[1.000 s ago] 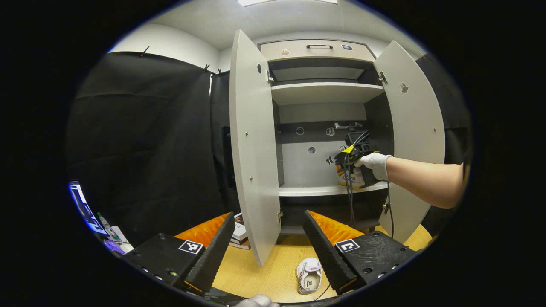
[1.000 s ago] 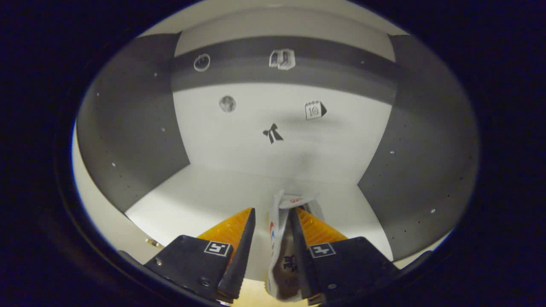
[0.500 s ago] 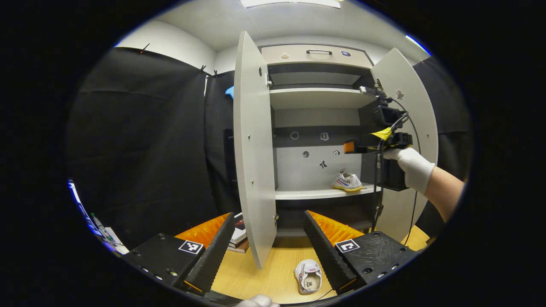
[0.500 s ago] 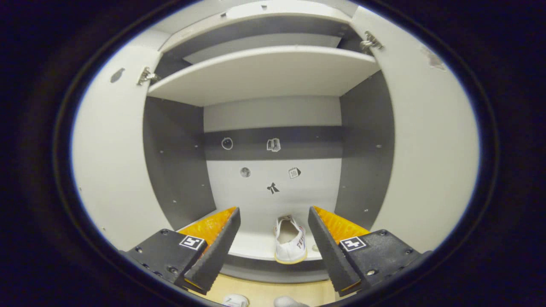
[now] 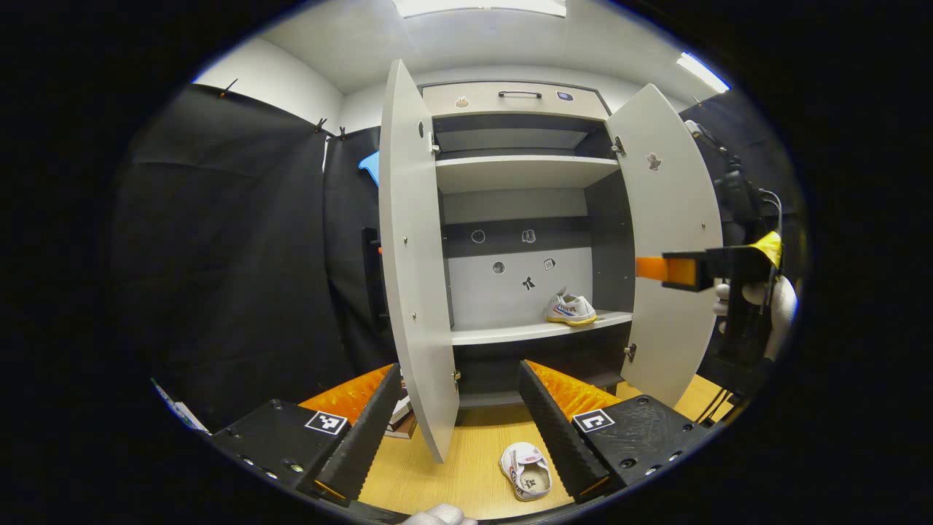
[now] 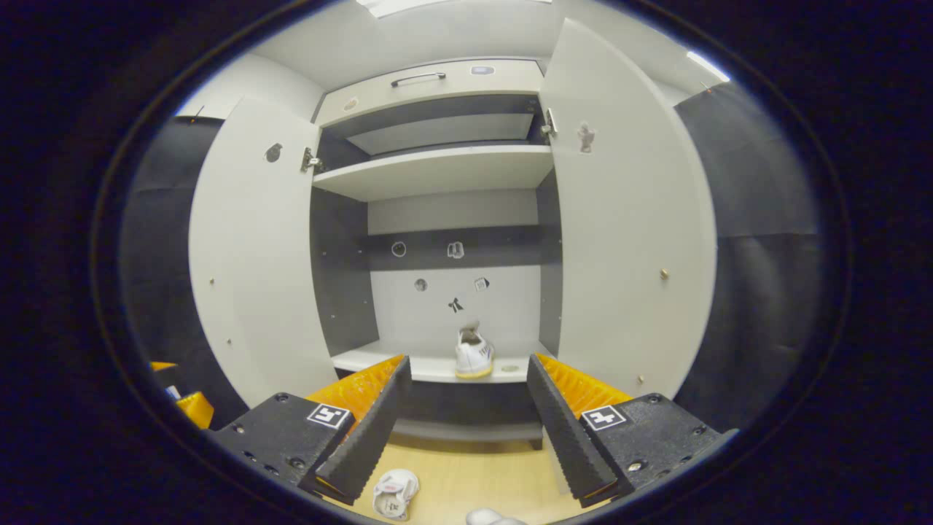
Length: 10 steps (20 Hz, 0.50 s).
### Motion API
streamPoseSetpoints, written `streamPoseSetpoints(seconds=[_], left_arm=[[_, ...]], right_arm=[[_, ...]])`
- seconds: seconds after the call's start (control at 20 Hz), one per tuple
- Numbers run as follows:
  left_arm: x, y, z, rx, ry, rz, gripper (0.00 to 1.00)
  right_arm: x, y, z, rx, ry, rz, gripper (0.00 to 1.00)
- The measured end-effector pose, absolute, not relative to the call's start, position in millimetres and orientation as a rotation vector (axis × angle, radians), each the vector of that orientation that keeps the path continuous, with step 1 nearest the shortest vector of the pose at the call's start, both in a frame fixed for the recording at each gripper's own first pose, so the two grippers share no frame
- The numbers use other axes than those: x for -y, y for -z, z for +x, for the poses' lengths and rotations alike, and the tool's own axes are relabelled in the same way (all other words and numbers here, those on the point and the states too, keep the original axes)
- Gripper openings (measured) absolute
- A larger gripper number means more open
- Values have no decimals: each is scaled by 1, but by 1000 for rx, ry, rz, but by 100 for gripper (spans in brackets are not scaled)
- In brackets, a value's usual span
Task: Grab one shoe with the right hand and put it into the shoe cabinet, grab the other shoe with the left hand and put it into the shoe cabinet; then close the right door with the right hand and the left door with the left hand.
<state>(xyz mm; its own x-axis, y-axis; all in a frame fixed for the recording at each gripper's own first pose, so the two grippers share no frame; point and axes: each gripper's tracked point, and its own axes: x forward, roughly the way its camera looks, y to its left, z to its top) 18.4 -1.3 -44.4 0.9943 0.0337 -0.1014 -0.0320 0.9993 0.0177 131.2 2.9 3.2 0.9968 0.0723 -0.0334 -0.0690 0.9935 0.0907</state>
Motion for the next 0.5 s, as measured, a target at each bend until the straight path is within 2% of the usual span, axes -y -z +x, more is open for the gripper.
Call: streamPoseSetpoints(seconds=[0.1,0.2,0.25,0.35,0.4,0.5], left_arm=[[5,45,17,-93,-17,15,100],[11,52,17,-104,-1,24,96],[15,59,19,-118,12,25,100],[25,76,18,-139,36,32,100],[30,87,19,-154,43,35,96],[42,115,20,-189,65,44,96]], right_arm=[[3,11,95,-29,-67,113,100],[10,26,71,-46,-56,106,100],[13,29,65,-50,-50,105,100],[17,28,54,-46,-45,109,100],[17,28,52,-46,-50,101,100],[25,29,46,-48,-34,71,100]])
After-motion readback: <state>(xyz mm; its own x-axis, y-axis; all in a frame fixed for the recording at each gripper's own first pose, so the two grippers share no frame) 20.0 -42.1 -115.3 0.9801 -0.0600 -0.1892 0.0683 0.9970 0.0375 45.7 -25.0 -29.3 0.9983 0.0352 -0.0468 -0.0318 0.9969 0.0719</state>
